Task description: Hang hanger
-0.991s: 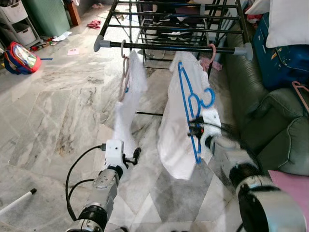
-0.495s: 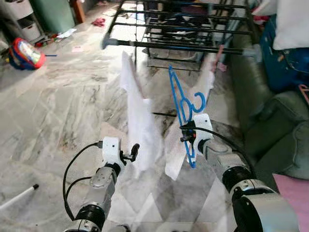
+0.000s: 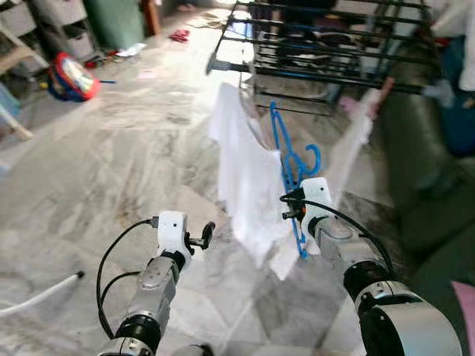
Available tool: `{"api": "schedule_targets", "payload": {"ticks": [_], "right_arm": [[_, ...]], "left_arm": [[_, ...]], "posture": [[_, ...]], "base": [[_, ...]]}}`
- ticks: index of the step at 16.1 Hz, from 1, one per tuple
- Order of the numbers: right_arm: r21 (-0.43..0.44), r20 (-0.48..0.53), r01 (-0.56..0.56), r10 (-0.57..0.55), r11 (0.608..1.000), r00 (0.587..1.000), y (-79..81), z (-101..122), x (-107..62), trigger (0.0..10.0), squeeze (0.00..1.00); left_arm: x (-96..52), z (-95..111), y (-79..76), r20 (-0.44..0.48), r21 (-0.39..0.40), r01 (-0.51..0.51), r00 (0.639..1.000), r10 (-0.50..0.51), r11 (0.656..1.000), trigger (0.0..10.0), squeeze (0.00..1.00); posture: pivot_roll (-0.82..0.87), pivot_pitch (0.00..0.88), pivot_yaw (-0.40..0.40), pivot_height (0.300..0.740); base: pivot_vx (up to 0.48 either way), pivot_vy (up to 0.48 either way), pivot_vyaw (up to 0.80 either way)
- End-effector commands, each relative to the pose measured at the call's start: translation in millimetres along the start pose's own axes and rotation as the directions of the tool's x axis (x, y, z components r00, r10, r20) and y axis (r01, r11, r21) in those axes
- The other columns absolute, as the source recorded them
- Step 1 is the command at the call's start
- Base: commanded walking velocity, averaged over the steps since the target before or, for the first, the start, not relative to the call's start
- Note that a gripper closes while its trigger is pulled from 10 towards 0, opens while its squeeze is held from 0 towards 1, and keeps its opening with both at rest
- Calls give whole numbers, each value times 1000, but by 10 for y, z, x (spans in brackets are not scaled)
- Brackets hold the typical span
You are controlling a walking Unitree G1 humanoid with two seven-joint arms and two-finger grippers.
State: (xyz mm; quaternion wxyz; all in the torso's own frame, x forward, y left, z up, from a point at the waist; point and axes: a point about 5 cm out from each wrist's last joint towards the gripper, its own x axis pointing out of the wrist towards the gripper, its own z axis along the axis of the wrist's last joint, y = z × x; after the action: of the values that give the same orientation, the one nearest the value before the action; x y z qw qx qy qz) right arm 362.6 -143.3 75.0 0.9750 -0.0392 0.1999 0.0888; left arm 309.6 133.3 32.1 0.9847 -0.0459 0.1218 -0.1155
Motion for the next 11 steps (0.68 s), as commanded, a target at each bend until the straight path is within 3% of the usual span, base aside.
{"api": "schedule_targets", "payload": {"ticks": [1,6,11], "right_arm": [[4,20,57,-57,998,998,-67,14,-13,10000,0],[27,36,175,-176,984,984,-176,16,-34,10000,0],[51,27,211,-213,976,977,-214,-4,-45,10000,0]], "left_arm": [[-21,-36,1,-10,9,6,1000,-6,1000,10000,0],[-24,-48,12,-20,17,8,1000,-8,1000,10000,0],[-27,-58,6,-25,16,14,1000,-14,1000,10000,0]], "posture": [[95,144,9,740],[94,142,13,740],[92,143,14,740]], "base": [[289,262,0],[287,259,0],[288,259,0]]}}
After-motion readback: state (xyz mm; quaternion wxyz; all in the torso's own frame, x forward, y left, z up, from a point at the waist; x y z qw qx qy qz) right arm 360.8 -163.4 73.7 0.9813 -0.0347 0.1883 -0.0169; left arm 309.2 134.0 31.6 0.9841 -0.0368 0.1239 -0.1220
